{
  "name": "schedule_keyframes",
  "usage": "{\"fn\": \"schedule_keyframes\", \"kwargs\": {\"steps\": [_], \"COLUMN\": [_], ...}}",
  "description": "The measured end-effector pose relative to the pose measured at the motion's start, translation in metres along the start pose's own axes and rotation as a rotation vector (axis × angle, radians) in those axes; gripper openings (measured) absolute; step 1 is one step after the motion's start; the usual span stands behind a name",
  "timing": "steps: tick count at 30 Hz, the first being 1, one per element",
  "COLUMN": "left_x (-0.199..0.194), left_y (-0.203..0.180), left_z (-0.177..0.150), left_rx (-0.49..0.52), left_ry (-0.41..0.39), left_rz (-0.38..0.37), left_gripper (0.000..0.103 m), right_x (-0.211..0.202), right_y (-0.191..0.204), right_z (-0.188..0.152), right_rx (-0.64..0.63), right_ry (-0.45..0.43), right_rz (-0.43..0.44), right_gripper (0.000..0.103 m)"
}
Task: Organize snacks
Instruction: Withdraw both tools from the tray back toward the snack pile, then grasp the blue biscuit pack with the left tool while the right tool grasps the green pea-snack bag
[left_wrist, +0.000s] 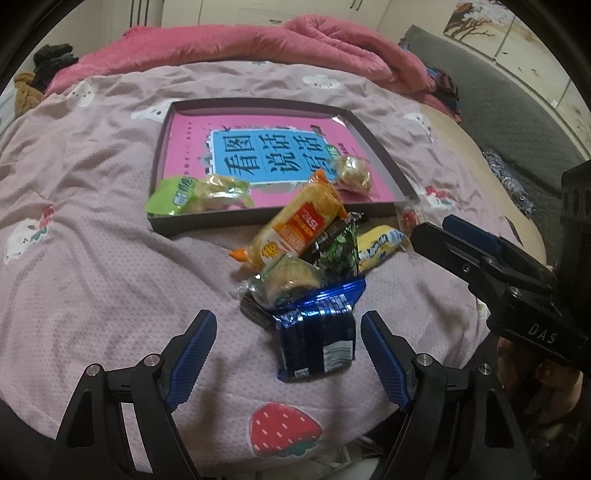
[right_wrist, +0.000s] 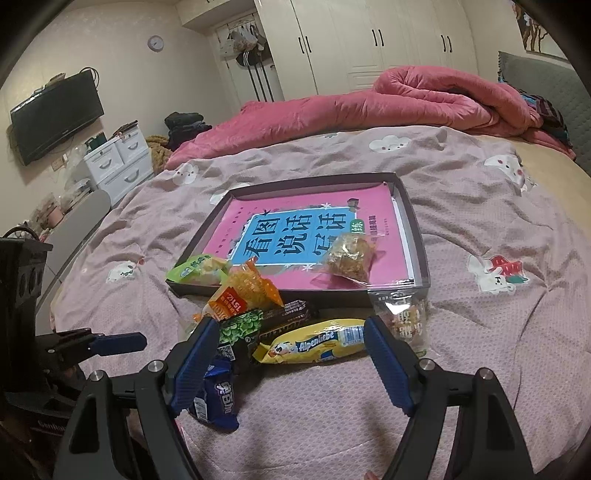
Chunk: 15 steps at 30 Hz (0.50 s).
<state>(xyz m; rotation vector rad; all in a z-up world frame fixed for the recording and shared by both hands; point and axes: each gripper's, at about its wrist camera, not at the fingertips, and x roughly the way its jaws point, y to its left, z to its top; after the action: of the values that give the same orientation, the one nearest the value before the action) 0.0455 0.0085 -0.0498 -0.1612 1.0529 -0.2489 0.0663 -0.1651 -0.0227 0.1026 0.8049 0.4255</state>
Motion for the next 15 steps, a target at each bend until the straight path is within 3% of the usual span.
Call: {"fn": "schedule_keyframes", "kwargs": {"steps": [15], "left_x": [0.023], "left_y": [-0.01], "left_z": [-0.01], "left_rx": [-0.023], "left_ry": [0.09], "left_rz": [-0.065], "left_gripper": [0.081], "right_x": [0.007], "right_y": [0.0], "right_z": [-0.003], "right_rx": [0.006], "right_ry": [0.031], "right_rz": [0.044], "right_gripper": [0.08]}}
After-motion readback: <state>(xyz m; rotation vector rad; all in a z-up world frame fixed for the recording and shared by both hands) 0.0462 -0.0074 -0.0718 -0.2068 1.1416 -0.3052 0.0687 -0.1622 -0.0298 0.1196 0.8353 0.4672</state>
